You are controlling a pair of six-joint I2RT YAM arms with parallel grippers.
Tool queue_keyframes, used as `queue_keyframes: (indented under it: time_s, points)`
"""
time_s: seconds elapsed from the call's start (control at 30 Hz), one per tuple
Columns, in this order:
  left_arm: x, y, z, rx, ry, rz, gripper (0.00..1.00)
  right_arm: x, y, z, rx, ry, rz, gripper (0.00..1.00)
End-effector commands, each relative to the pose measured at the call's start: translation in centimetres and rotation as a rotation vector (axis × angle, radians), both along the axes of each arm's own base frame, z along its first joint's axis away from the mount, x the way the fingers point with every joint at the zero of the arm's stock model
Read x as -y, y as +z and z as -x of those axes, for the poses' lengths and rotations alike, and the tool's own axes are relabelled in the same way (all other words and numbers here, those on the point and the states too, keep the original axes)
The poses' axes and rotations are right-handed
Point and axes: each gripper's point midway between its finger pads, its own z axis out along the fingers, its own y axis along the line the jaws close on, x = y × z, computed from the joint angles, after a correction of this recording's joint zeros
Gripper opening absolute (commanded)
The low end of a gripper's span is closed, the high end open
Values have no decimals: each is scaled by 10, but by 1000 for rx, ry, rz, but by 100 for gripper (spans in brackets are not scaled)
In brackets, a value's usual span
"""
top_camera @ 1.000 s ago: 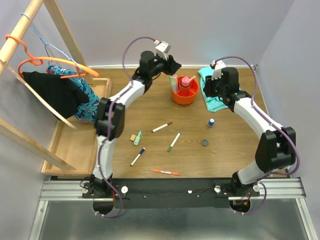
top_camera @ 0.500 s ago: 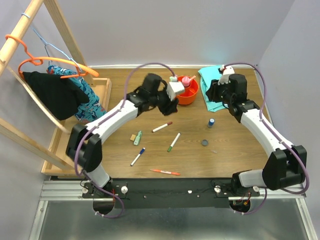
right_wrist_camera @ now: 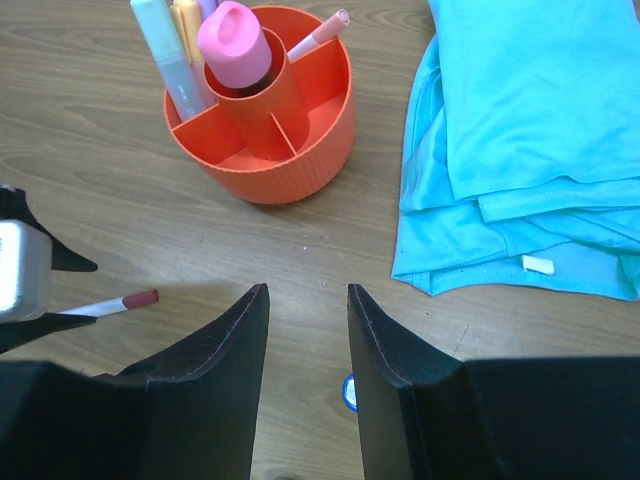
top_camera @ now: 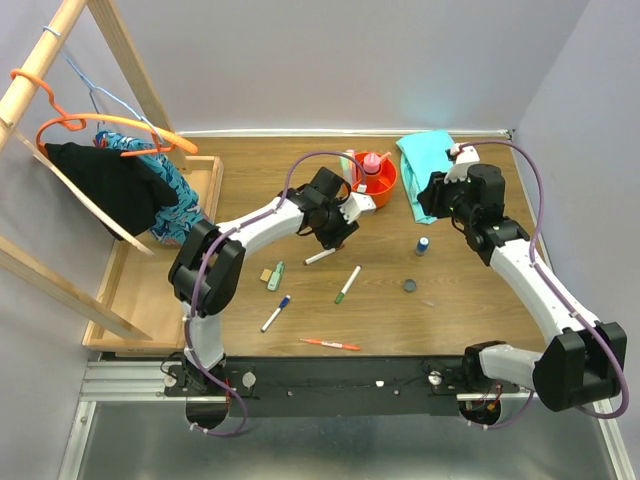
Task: Sort the stationery into containers
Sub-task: Pick up the pen from the center of the board.
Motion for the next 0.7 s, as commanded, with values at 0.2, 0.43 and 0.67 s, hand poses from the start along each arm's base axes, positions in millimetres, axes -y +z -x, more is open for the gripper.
queue_keyframes:
  time_s: [0.2,0.43,0.67]
  points:
    - [4,-28,-6,-48,6,-49,51,14,4,9,7,-32,-15,46]
    - [4,-42,-6,-68,12,-64,50,15,2,8,3,-35,-19,46]
    - [6,-53,-9,-87,2,-82,43,17,0,7,-1,-40,-16,46]
